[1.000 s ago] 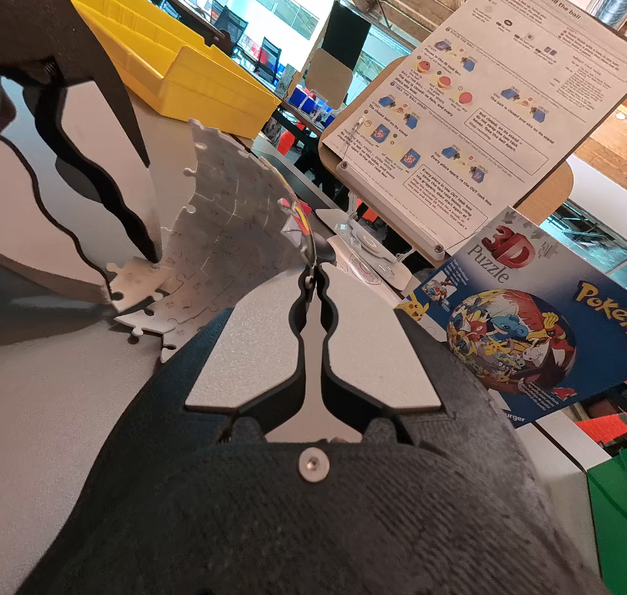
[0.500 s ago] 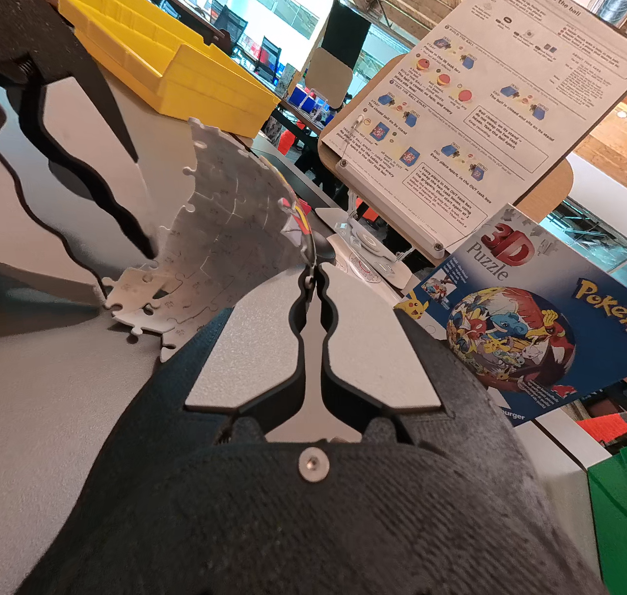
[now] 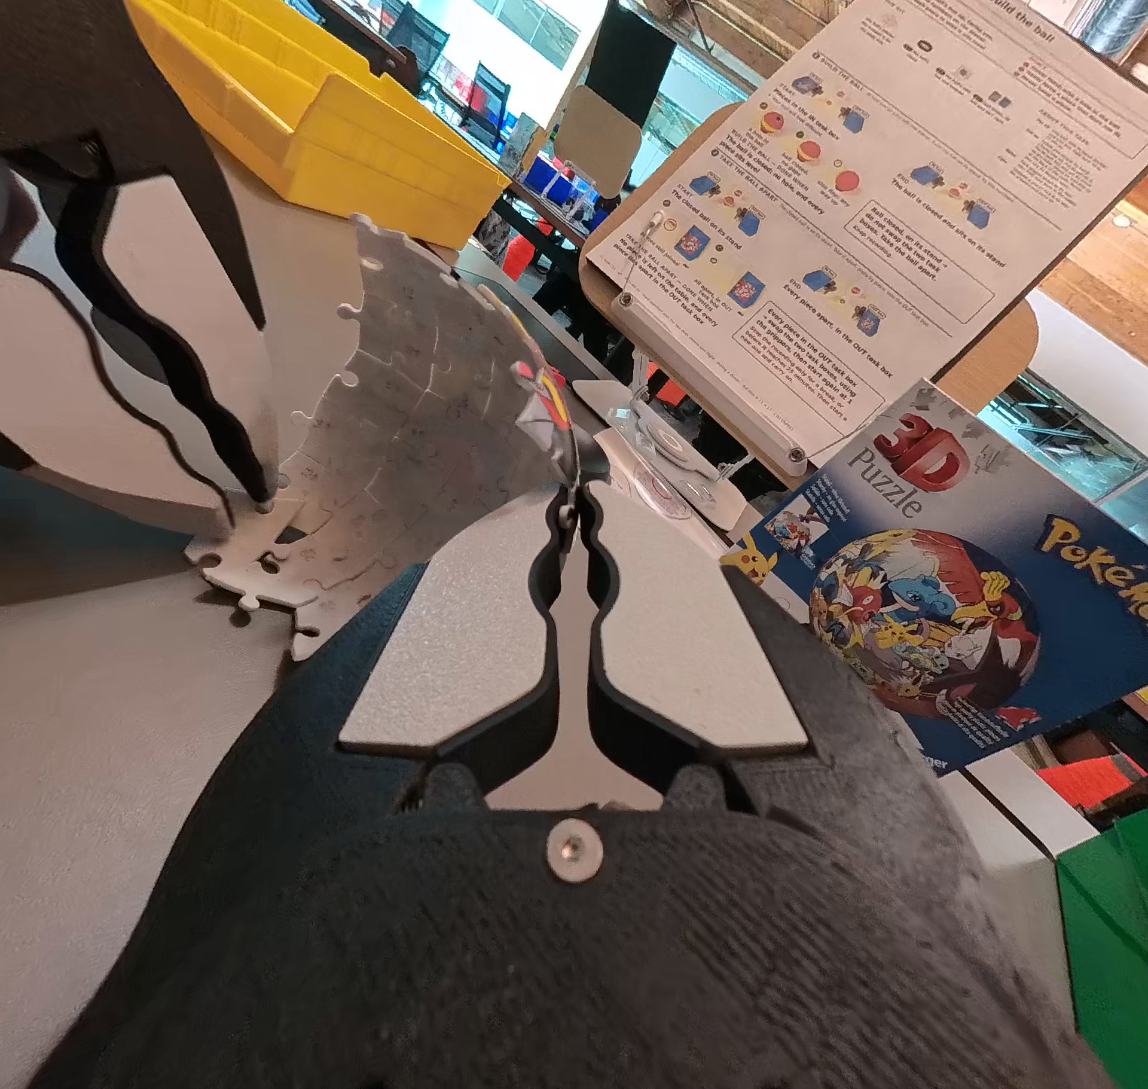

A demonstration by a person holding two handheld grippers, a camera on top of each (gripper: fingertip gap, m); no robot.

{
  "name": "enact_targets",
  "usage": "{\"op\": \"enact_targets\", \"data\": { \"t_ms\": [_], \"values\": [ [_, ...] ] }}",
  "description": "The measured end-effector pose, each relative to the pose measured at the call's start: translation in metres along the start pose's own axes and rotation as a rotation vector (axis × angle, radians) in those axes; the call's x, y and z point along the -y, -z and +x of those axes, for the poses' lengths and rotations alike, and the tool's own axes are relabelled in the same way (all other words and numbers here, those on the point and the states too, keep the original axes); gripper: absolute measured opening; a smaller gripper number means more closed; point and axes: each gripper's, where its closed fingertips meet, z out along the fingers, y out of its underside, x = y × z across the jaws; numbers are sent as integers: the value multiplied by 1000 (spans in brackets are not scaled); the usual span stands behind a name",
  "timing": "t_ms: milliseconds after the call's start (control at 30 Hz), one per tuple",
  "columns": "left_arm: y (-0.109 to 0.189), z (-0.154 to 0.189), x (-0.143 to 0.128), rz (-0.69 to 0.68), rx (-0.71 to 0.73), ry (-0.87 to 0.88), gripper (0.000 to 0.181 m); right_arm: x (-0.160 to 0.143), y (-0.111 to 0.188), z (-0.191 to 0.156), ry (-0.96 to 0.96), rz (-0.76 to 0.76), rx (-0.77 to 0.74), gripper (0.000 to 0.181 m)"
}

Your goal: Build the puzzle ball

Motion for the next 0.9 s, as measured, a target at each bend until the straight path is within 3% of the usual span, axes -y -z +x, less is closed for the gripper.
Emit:
{"op": "enact_targets", "data": {
  "t_ms": [233,467,700,900],
  "values": [
    [-5,1,5,30,11,-14,0,4,1,-2,28,21,2,3],
    [-4,3,4,21,-18,-41,0,5,0,-2,76,26,-3,3],
    [1,-11,8,13,139,-67,0,6,0,-2,80,26,-6,3],
    [-7,-9,5,-16,158,-109,0,6,0,-3,82,28,-3,3]
  ]
}}
